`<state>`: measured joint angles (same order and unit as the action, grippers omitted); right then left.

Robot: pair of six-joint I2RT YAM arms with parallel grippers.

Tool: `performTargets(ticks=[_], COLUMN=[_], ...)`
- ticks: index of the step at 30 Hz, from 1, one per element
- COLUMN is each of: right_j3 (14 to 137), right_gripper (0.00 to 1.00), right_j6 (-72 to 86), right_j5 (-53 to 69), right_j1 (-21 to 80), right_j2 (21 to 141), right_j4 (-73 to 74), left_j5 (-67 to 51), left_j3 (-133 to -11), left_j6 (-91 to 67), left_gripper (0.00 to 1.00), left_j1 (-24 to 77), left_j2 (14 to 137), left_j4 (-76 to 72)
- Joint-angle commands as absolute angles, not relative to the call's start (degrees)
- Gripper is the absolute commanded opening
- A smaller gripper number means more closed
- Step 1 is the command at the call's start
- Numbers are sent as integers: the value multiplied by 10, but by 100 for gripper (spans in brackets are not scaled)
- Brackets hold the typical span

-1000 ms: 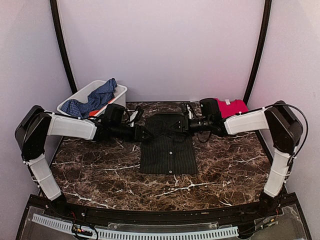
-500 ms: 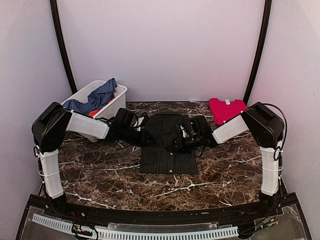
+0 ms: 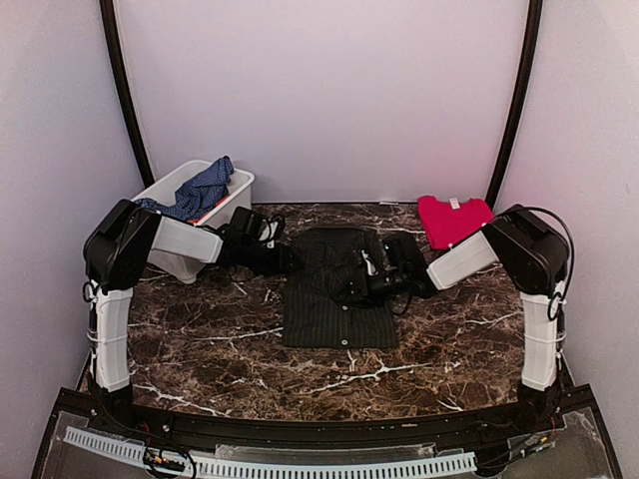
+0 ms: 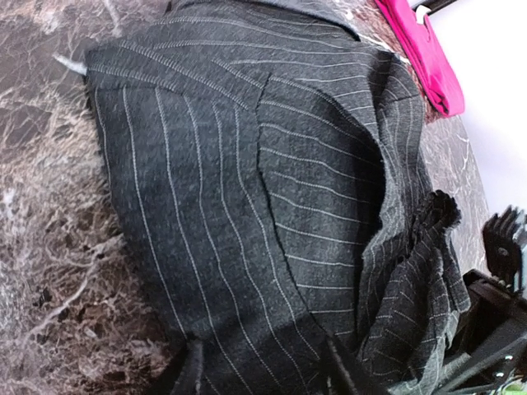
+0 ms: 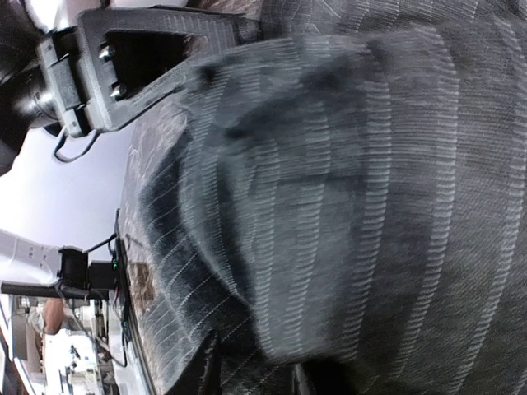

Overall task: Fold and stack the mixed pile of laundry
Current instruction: Smooth out the 2/3-rectangle-folded shirt at the center of the board.

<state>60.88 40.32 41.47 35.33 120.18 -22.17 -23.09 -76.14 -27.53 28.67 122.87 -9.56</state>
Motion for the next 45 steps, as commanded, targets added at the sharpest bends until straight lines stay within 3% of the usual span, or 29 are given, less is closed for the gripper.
performTargets(ticks=[1, 5, 8, 14, 19, 25, 33, 37, 40, 45], right_j3=[591, 624, 650, 687, 718, 726, 632, 603, 627, 689], right_gripper=[34, 43, 41, 28, 26, 24, 27, 32, 37, 39], right_j6=[402, 379, 363, 355, 364, 351, 335, 292, 238, 183], right_j5=[443, 444, 439, 442, 448, 416, 423, 418, 399, 396], right_j1=[350, 345, 331, 310, 297, 278, 301, 304, 302, 315], right_j2=[1135, 1079, 1077, 1149, 1220, 1252, 1188, 1130, 1068, 1031], right_j4=[-221, -178, -144, -123, -127, -75, -51, -24, 16, 77], left_j5=[-242, -243, -248, -281, -320, -267, -248, -179, -104, 31], left_j3=[-740, -702, -691, -696, -711, -754, -676, -580, -568, -512], left_j6=[-242, -221, -205, -203, -239, -247, -224, -179, -133, -37], left_gripper=[52, 61, 65, 64, 61, 60, 62, 76, 97, 99], left_j1=[287, 292, 312, 357, 365, 358, 372, 389, 419, 481], left_j2=[1141, 1066, 1041, 1072, 1144, 1228, 1165, 1039, 946, 833], left_j4=[-89, -94, -81, -91, -125, -68, -41, -81, -49, -37])
